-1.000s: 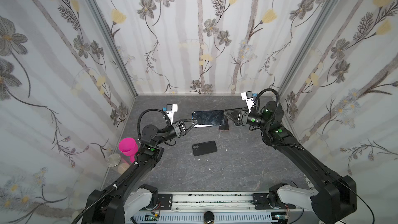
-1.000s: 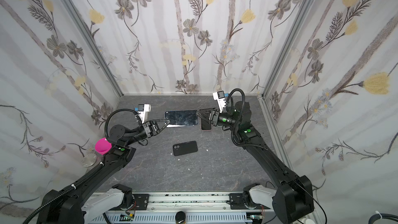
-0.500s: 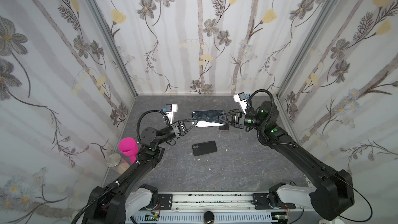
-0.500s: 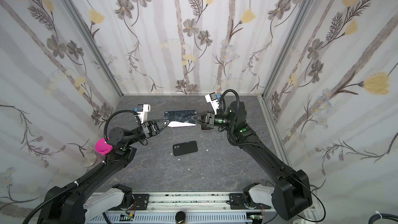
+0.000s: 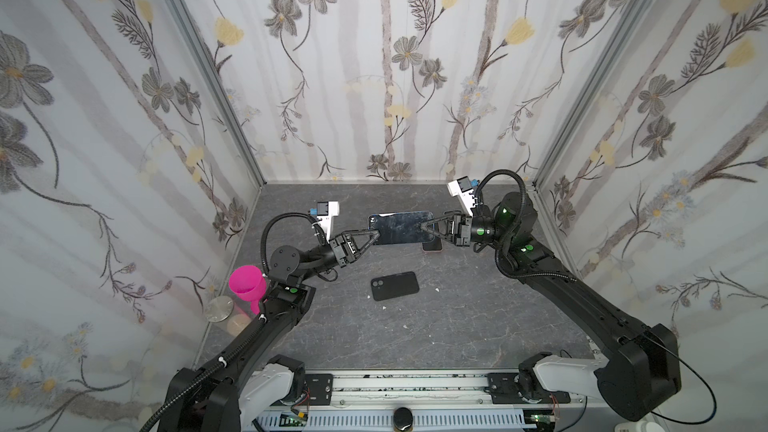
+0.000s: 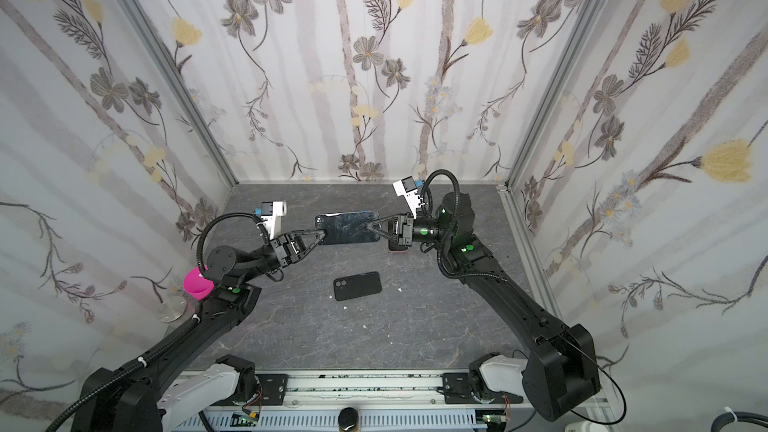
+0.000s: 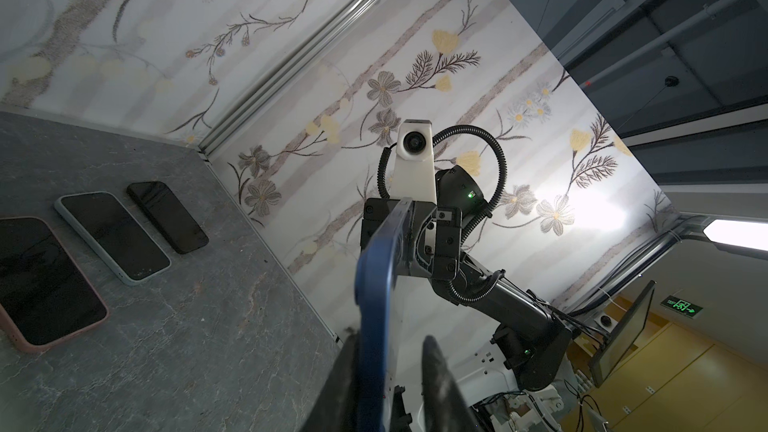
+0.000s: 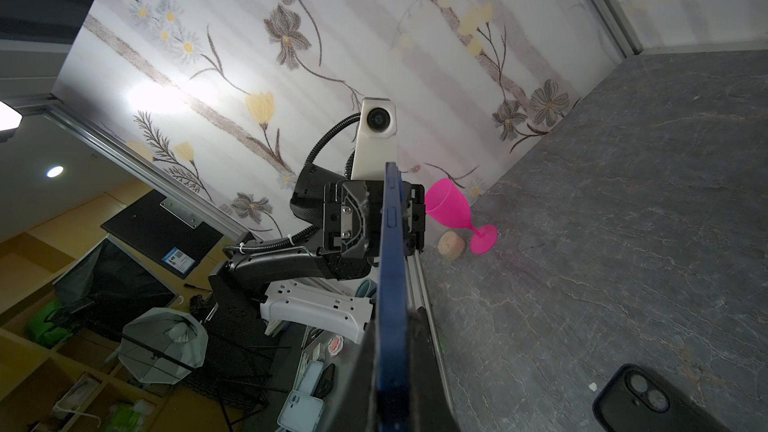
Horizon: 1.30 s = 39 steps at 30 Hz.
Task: Put the phone into the phone case
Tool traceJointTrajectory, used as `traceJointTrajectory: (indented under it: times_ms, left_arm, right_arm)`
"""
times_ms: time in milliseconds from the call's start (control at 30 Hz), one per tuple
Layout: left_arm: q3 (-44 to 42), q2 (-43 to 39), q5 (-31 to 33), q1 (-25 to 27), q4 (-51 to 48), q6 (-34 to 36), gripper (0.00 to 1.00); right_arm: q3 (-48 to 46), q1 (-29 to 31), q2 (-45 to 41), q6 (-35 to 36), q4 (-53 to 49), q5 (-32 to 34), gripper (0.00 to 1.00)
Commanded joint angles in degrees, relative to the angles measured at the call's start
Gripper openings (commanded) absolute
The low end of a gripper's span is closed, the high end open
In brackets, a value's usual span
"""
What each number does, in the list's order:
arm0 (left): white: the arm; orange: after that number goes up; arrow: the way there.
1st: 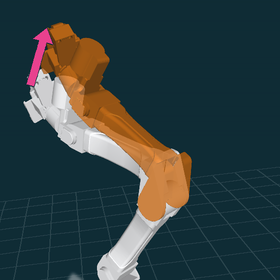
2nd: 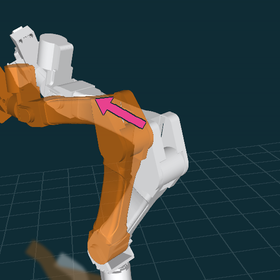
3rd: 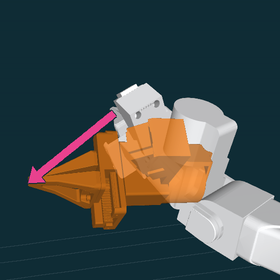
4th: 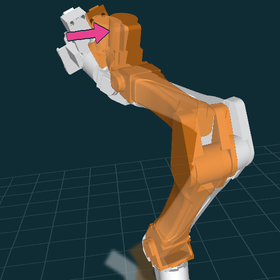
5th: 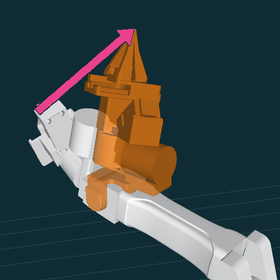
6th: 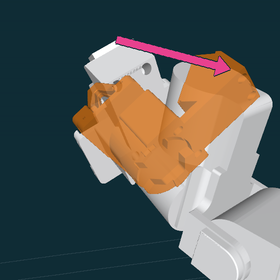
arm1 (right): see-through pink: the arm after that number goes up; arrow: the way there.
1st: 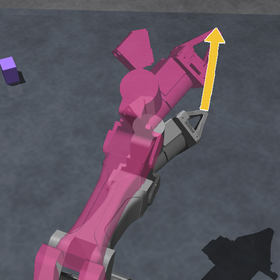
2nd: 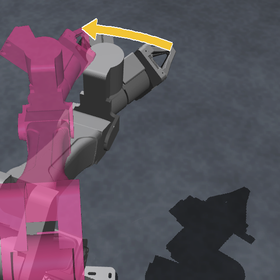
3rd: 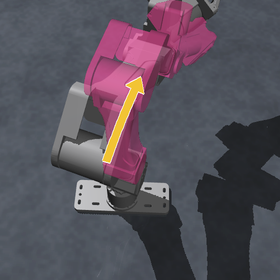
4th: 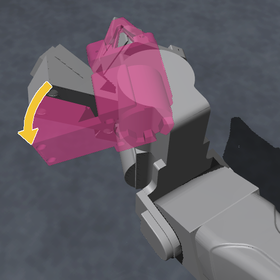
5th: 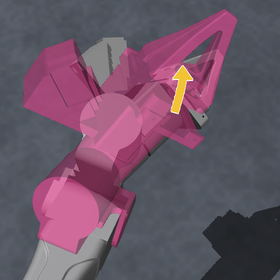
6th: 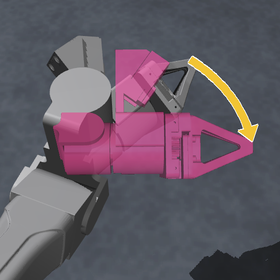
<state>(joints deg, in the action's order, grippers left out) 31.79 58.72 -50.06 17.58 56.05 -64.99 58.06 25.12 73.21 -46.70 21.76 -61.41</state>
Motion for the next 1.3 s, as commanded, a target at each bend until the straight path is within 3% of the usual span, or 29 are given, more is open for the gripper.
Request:
traceJointTrajectory:
  times_ms: [0,67,133,267,400,733,1267]
  left_arm:
    - [0.17,-2.25,4.72,-1.58,-3.66,3.09,0.75]
    - [0.32,-4.87,9.56,-2.64,-11.19,7.55,0.88]
    - [1.11,-7.54,16.21,-2.98,-21.55,13.69,0.93]
    - [3.22,-10.11,26.95,-3.04,-38.51,23.01,0.95]
    - [4.04,-9.55,31.06,-3.03,-48.03,27.48,0.95]
    - [0.66,-4.10,29.10,-2.57,-52.36,28.52,0.87]
    - [-0.85,7.89,27.37,3.77,-51.26,27.35,0.85]
  right_arm:
    - [0.74,-0.51,-0.16,0.47,0.30,1.28,0.00]
    - [0.62,-1.32,-0.30,0.53,-0.67,2.05,0.00]
    - [0.43,-2.00,-0.27,0.50,-1.67,2.34,0.00]
    - [-0.31,-2.80,0.32,0.03,-2.56,1.71,0.00]
    - [-0.89,-3.15,0.87,3.15,-7.40,2.84,0.00]
    - [-3.19,-2.95,5.00,10.39,-24.80,10.14,0.00]
    - [-4.14,4.10,16.95,9.67,-26.54,16.52,0.00]
